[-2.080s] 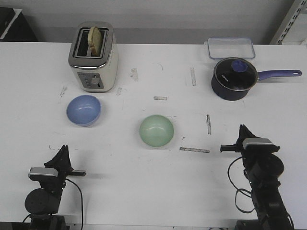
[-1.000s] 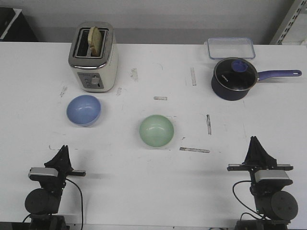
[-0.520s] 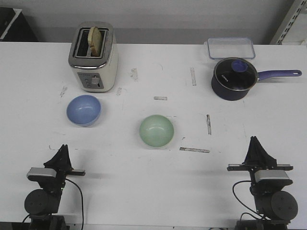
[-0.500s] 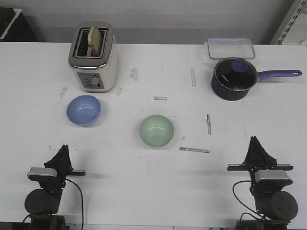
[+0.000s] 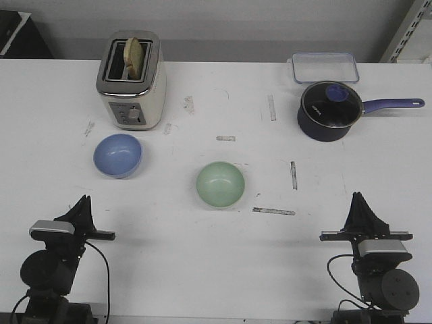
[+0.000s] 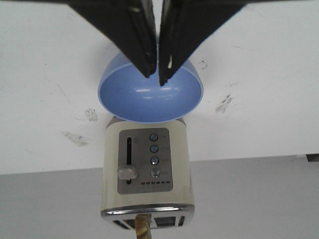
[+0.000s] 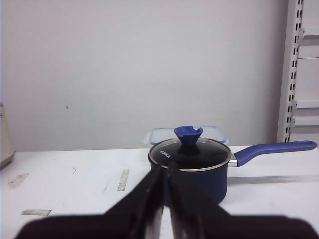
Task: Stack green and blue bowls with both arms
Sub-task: 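Move the left gripper forward to the light blue bowl's rim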
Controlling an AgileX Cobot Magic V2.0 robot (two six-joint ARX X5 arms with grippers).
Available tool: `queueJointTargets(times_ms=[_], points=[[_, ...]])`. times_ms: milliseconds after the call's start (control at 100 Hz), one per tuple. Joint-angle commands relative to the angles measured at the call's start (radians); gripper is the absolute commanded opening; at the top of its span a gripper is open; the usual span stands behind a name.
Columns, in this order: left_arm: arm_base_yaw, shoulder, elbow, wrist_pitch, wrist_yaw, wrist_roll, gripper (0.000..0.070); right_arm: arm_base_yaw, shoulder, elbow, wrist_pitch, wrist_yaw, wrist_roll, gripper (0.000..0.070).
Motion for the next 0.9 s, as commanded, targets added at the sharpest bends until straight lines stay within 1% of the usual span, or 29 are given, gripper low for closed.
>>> queueJointTargets(times_ms=[0,400,470,530,570,700,750,890], points=[[0.002,0.065,0.046,0.013,-0.002,0.009,0.0001,0.001,-0.002,0.002,0.01,-0.002,-0.003,0.0005],[0.002,0.498,0.267,0.012,-0.002,0.0,0.0001,0.001,-0.002,0.002,0.01,-0.002,-0.003,0.0005],[0.002,0.561,0.309,0.003,-0.002,-0.051,0.0001,0.001,-0.002,0.002,0.01,-0.002,-0.003,0.0005],[0.002,0.612,0.354,-0.031,-0.002,-0.1,0.0001,0.001,-0.002,0.002,0.01,-0.002,-0.003,0.0005],[0.002,0.646,0.388,-0.063,-0.001,-0.117,0.0001,0.001,-0.002,0.002,0.01,-0.002,-0.003,0.0005],[0.012,0.764,0.507,-0.153,-0.003,-0.118,0.0002,0.001,-0.002,0.002,0.01,-0.002,-0.003,0.0005],[0.02,0.805,0.555,-0.183,-0.002,-0.131,0.0001,0.001,-0.002,0.002,0.01,-0.002,-0.003,0.0005],[0.029,0.904,0.687,-0.314,-0.001,-0.242,0.0001,0.001,-0.002,0.002,0.01,-0.002,-0.003,0.0005]])
